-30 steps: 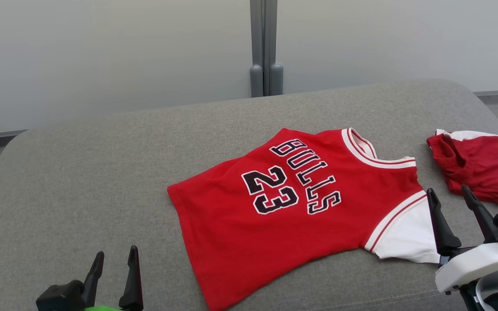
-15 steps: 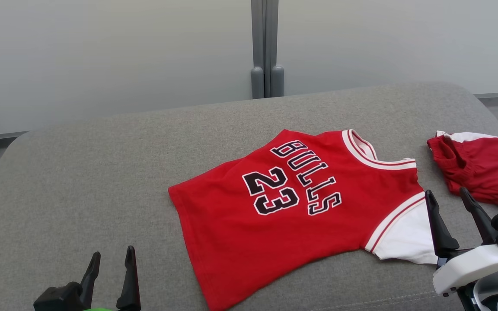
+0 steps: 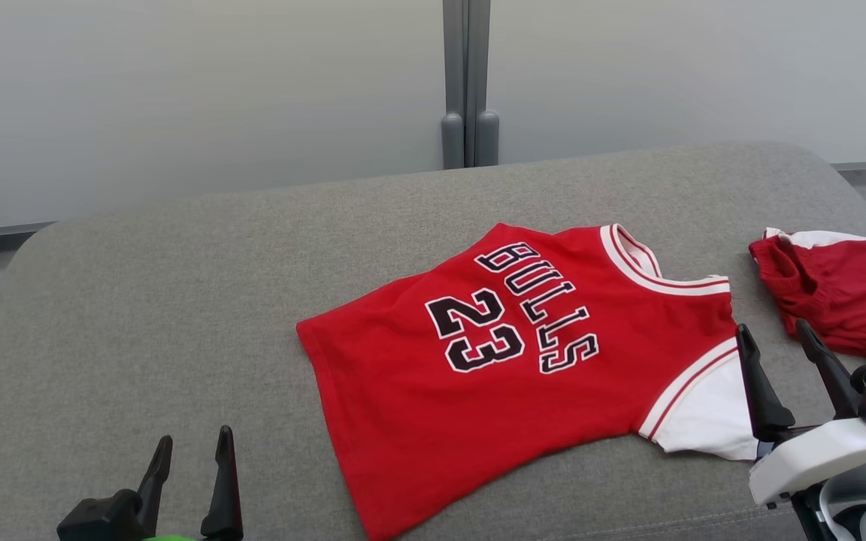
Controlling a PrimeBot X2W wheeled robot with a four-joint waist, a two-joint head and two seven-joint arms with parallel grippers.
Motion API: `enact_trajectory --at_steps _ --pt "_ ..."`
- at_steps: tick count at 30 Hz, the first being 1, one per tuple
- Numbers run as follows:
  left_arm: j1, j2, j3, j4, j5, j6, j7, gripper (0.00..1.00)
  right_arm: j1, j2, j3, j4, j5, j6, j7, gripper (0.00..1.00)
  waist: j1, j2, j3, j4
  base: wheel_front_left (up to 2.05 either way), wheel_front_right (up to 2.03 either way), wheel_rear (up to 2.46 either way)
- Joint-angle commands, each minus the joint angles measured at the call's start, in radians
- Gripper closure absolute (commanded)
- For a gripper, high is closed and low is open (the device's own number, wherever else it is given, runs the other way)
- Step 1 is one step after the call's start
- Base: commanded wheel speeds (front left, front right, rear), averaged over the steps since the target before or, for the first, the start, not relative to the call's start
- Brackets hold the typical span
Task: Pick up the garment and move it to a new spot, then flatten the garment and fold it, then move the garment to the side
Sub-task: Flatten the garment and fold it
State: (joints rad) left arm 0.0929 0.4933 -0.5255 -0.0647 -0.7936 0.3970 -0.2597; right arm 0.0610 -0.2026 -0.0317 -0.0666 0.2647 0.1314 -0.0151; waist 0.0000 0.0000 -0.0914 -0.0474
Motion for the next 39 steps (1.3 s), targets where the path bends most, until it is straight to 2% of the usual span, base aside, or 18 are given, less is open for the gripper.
enact_trajectory --at_steps 1,4,7,14,19,37,39 --pt "0.004 0.008 0.003 -0.004 0.011 0.001 -0.006 0.0 -0.007 0.001 0.001 0.005 0.002 -0.001 -0.002 0.0 0.0 0.0 0.0 0.002 0.0 0.0 0.0" --pt "0.001 0.008 -0.006 -0.003 0.009 -0.007 0.001 0.0 -0.009 0.004 0.002 0.008 0.002 -0.001 -0.004 0.0 0.0 0.0 0.002 0.003 0.0 0.0 0.0" --pt "-0.006 -0.016 -0.033 0.014 -0.006 -0.012 0.035 0.0 -0.008 0.006 0.0 0.018 0.007 -0.001 0.005 0.0 0.0 0.0 0.008 0.004 0.0 0.0 0.0" --pt "-0.014 -0.143 -0.092 0.134 -0.133 -0.081 0.13 0.0 -0.014 0.014 0.012 0.045 0.019 -0.001 0.006 0.0 0.0 0.0 0.039 -0.01 0.0 0.0 0.0" --pt "-0.008 -0.204 -0.118 0.23 -0.201 -0.124 0.188 0.0 -0.023 0.007 0.017 0.053 0.023 -0.001 0.0 0.0 0.0 0.0 0.066 -0.032 0.0 0.0 0.0" --pt "-0.112 -0.287 -0.113 0.459 -0.27 -0.225 0.214 0.0 -0.066 -0.009 0.023 0.058 0.029 -0.001 -0.003 0.0 0.0 0.0 0.135 -0.094 0.0 0.0 0.0" --pt "-0.123 -0.296 -0.113 0.485 -0.272 -0.235 0.21 0.05 -0.068 -0.009 0.02 0.057 0.029 -0.001 -0.003 0.0 0.0 0.0 0.139 -0.098 0.0 0.0 0.0"
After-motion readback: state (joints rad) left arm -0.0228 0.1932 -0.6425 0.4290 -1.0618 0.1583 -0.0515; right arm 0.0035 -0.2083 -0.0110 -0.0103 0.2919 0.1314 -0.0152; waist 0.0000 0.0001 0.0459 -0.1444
